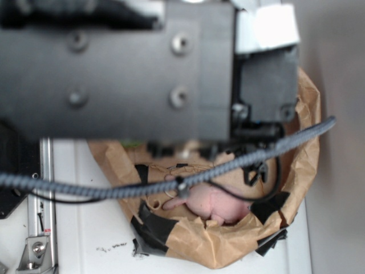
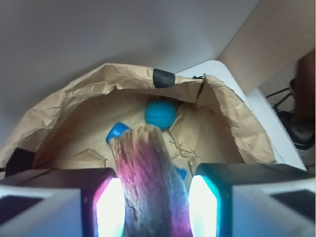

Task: Grab the wood chip.

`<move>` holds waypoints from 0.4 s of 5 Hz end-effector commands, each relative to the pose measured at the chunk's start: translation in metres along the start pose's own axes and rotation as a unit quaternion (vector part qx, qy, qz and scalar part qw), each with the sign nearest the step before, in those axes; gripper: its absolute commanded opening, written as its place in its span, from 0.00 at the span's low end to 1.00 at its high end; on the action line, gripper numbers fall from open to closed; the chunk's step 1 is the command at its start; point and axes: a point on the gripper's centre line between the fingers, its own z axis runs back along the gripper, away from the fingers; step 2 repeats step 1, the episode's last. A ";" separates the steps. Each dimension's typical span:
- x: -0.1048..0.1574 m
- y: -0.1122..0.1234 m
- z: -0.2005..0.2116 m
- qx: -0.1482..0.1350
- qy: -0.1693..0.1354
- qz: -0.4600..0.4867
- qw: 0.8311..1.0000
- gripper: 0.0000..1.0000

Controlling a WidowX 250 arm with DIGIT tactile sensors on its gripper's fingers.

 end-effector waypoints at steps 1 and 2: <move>-0.011 -0.006 0.013 -0.012 -0.019 0.008 1.000 0.00; -0.011 -0.006 0.013 -0.012 -0.019 0.008 1.000 0.00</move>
